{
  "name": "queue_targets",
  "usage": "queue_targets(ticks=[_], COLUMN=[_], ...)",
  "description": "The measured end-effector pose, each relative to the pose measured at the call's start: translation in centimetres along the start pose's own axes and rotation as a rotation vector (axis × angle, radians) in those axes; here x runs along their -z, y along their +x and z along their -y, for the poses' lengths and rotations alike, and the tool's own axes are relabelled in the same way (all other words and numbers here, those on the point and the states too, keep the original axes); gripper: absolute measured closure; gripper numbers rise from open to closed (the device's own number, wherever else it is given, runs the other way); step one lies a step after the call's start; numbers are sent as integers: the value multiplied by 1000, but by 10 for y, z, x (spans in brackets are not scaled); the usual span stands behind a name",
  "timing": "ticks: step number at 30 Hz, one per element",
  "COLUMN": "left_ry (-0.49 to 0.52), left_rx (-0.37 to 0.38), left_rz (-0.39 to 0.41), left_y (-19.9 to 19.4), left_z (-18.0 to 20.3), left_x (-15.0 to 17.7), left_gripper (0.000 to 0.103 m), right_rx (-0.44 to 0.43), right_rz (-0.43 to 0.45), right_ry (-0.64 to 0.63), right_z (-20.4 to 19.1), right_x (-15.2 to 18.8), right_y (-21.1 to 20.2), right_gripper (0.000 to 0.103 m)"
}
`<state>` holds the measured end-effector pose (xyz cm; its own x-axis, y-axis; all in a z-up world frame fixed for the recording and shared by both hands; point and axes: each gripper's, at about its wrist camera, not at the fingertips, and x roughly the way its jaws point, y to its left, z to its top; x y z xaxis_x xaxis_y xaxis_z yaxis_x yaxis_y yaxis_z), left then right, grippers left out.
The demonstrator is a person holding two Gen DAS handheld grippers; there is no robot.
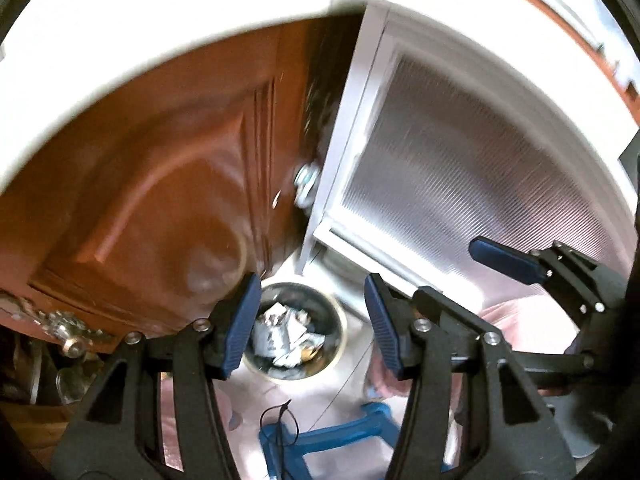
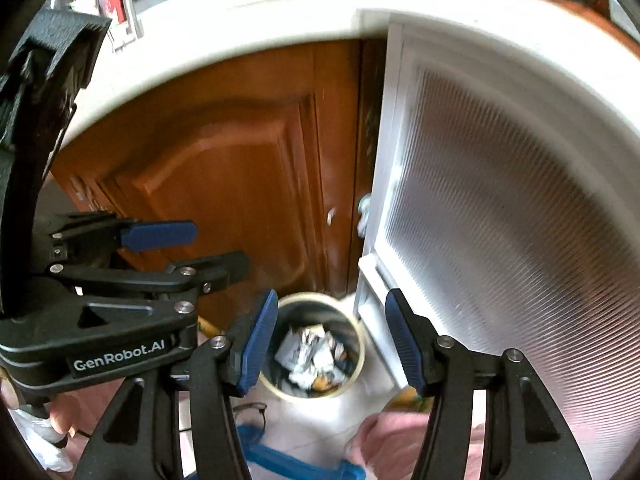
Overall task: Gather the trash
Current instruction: 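Raise both tools back up to the counter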
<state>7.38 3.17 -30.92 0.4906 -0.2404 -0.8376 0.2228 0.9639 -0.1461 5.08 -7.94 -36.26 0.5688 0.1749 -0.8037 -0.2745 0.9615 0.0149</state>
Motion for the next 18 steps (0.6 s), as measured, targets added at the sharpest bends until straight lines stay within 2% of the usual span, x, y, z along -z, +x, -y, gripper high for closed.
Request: queue_targets(ticks=[9,13,18], left_ry=[42,50,65], left_rx=[64,88,112], left_rz=[135,173,200], left_y=[-72,-96,-126], left_z=[31,42,56], left_x=[-49,-71,-102], left_gripper=[52,46,46], right_rx=[23,17,9], right_rz=[178,223,251], right_ry=[55,103,158], right_z=[18,34,54], right_x=[-44,-60,-78], right_y=[-81,-106,-133], right_gripper=[46,46,46])
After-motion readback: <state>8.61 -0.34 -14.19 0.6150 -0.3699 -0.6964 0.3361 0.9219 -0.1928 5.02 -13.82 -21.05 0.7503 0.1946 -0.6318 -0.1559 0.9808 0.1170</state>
